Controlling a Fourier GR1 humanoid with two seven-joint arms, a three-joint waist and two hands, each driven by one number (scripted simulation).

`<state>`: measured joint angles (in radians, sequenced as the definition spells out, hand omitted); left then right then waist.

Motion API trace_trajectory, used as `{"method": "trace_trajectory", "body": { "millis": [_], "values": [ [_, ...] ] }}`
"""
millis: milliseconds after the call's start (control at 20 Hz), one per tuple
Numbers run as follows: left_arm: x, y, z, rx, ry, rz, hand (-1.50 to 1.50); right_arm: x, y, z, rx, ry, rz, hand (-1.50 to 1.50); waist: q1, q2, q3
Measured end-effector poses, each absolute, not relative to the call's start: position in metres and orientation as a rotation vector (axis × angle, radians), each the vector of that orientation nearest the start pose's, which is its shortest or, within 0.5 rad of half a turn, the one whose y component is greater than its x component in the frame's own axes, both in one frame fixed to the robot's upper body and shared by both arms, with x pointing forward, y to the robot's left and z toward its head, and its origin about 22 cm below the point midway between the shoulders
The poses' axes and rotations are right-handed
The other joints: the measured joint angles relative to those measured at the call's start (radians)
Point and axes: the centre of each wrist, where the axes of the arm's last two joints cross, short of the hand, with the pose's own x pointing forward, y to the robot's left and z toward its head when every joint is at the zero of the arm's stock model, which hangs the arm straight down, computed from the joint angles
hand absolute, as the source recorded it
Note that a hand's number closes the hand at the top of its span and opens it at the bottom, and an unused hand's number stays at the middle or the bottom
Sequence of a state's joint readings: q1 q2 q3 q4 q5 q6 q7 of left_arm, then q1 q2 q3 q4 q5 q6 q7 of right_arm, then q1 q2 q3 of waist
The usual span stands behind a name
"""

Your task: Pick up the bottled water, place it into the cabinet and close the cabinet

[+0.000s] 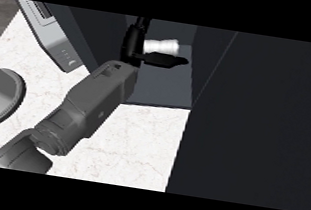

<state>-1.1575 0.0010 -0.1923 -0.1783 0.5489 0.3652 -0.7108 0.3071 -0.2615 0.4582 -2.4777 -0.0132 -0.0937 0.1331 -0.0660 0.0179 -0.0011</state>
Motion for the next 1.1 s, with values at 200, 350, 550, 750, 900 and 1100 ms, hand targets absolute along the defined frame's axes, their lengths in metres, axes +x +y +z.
{"method": "trace_trajectory", "body": {
  "millis": [200, 350, 550, 750, 900, 1100],
  "values": [
    [0.431, 0.085, 0.046, -0.089, -1.905, 0.011, -1.5, 0.113, -0.199, 0.15, 0.234, -1.974, 0.272, -1.5, 0.013, -0.006, 0.001],
    [0.429, 0.082, 0.048, -0.159, -1.904, 0.029, -1.5, 0.112, -0.2, 0.15, 0.233, -1.97, 0.276, -1.5, 0.019, -0.011, 0.001],
    [0.421, 0.076, 0.049, -0.233, -1.893, 0.052, -1.5, 0.111, -0.2, 0.149, 0.235, -1.957, 0.274, -1.5, 0.035, -0.019, 0.001],
    [0.403, 0.073, 0.04, -0.298, -1.877, 0.06, 1.5, 0.115, -0.199, 0.153, 0.229, -1.954, 0.275, -1.5, 0.057, -0.024, 0.001],
    [0.386, 0.077, 0.033, -0.328, -1.861, 0.065, 1.5, 0.113, -0.198, 0.153, 0.233, -1.941, 0.269, -1.5, 0.075, -0.029, 0.001],
    [0.358, 0.089, 0.02, -0.343, -1.845, 0.074, 1.5, 0.114, -0.2, 0.155, 0.225, -1.929, 0.348, 1.5, 0.086, -0.032, 0.001]
  ]
}}
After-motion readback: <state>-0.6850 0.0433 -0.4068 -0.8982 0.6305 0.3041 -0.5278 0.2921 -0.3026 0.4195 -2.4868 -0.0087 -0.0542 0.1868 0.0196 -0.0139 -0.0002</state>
